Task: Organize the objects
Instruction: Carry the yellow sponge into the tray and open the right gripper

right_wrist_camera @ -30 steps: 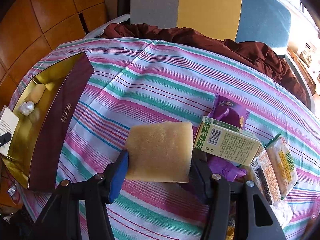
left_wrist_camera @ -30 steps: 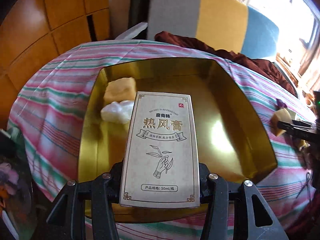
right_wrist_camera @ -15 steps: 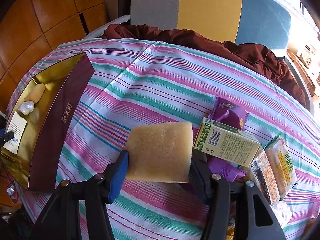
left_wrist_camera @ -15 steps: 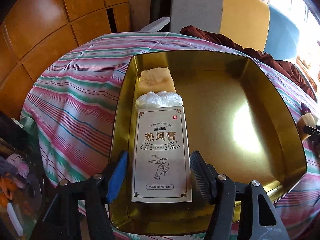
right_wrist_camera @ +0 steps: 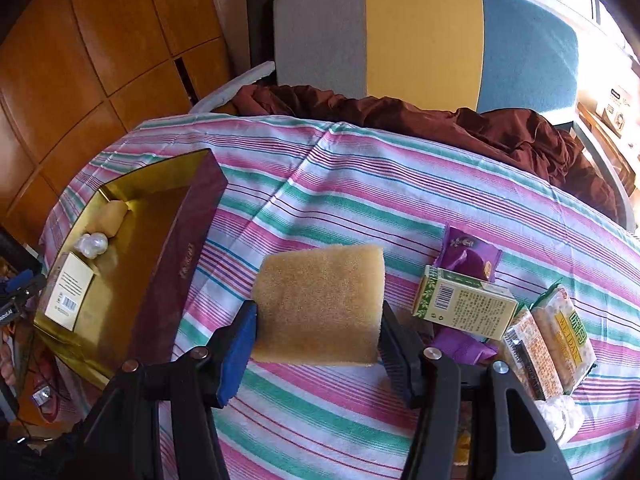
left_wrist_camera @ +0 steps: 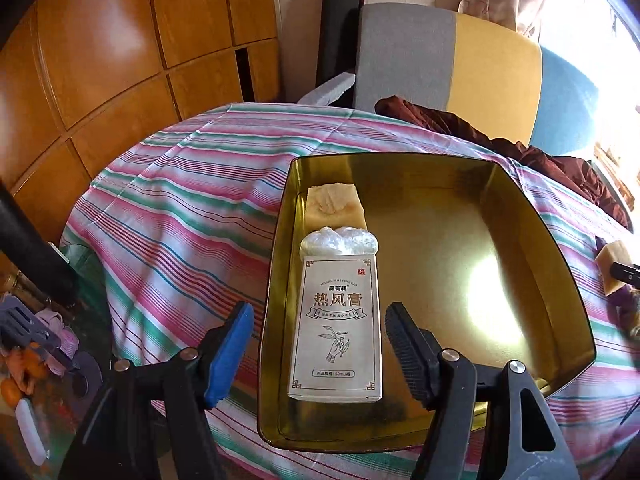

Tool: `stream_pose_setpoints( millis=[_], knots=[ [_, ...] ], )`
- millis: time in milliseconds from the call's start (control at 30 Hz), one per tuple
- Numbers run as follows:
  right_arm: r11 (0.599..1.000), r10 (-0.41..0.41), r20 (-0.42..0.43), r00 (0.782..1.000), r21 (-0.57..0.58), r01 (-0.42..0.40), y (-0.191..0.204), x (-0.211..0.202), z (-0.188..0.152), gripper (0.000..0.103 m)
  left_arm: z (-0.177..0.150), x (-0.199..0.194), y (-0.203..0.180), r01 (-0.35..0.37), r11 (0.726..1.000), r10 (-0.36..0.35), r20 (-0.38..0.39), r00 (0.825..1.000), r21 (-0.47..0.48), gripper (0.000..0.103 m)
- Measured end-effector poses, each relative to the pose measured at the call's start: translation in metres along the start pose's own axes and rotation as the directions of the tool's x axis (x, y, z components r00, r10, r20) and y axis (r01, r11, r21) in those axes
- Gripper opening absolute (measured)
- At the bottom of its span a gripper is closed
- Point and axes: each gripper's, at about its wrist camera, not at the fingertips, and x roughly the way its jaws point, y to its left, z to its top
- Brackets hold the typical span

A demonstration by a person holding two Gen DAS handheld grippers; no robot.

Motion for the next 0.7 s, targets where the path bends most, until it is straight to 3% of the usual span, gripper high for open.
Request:
stream_pose_setpoints(
  millis=[100, 333, 500, 700],
  knots=[
    [1.0, 0.027, 0.011, 1.0, -0.008, -0.027, 0.015, -0.005, 0.001, 0.059, 0.001, -0.007, 0.002, 0.007, 1.0, -0.007, 0.021, 1.0, -0.007, 0.073],
    [0.984, 0.156, 0.023, 0.987, -0.09, -0.154, 0.096, -0.006, 0.01, 0.059, 0.002, -0.019, 0.008, 0.019, 0.999, -0.017, 0.065, 0.998, -0.03, 0.081],
    [0.956, 0.242, -0.056, 0.969, -0.155, -0.248, 0.167, 0.022, 0.006, 0.059, -0.002, -0.022, 0.016, 0.024, 0.998, -0.02, 0.074, 0.997, -0.051, 0.082],
    [0.937, 0.28, -0.142, 0.949, -0.174, -0.303, 0.209, 0.053, -0.003, 0.061, -0.007, -0.027, 0.026, 0.017, 0.998, -0.011, 0.091, 0.996, -0.064, 0.084]
  ],
)
